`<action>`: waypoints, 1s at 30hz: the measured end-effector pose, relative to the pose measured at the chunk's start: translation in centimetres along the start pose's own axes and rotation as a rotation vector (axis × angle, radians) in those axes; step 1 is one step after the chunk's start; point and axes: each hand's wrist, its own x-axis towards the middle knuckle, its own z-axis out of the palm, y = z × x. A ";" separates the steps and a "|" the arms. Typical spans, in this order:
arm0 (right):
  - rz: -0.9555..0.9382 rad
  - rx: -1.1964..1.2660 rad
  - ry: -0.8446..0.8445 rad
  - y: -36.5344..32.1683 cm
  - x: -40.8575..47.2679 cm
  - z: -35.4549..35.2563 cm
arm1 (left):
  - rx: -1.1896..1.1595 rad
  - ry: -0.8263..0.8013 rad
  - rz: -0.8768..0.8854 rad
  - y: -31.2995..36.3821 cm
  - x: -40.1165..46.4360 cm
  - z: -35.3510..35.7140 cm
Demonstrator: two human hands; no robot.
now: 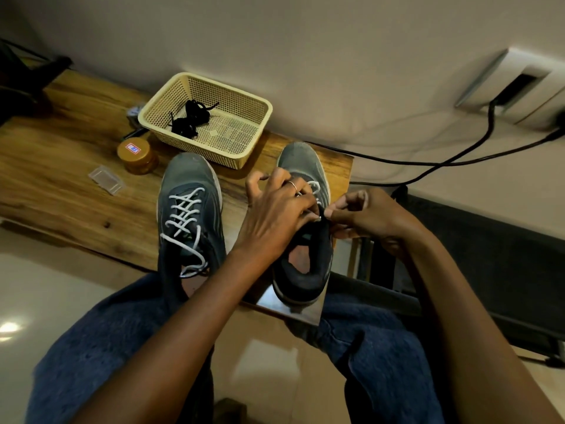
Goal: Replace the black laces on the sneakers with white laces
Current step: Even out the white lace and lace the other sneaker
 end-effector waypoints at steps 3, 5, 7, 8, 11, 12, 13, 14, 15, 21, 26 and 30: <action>-0.004 -0.006 -0.003 0.1 0.1 -0.1 | -0.016 0.027 -0.019 0.2 0.0 -0.1; -0.002 0.001 -0.005 0.1 0.1 -0.2 | -0.034 0.029 -0.053 0.2 0.1 -0.3; 0.008 0.018 -0.014 0.2 0.2 -0.2 | -0.027 0.013 -0.039 0.1 0.4 -0.4; 0.014 0.029 -0.020 0.3 0.3 -0.2 | -0.034 0.015 -0.003 0.0 0.5 -0.4; 0.025 0.051 -0.025 0.4 0.5 -0.1 | -0.068 0.016 0.074 -0.2 0.7 -0.5; 0.027 0.055 -0.023 0.5 0.4 -0.1 | -0.069 0.019 0.080 -0.3 0.7 -0.4; 0.031 0.060 -0.022 0.5 0.5 -0.1 | -0.066 0.023 0.086 -0.3 0.7 -0.3; 0.035 0.069 -0.021 0.5 0.4 0.0 | -0.061 0.024 0.089 -0.4 0.7 -0.2; 0.038 0.080 -0.023 0.4 0.4 0.0 | -0.055 0.035 0.093 -0.4 0.8 -0.1; 0.058 0.151 -0.032 0.2 0.1 0.1 | 0.030 0.044 0.135 -0.3 0.4 0.4; 0.084 0.177 -0.039 0.3 0.2 0.0 | 0.043 0.106 0.161 -0.5 0.5 0.6; 0.093 0.161 -0.041 0.4 0.1 0.2 | 0.019 0.098 0.166 -0.5 0.6 1.0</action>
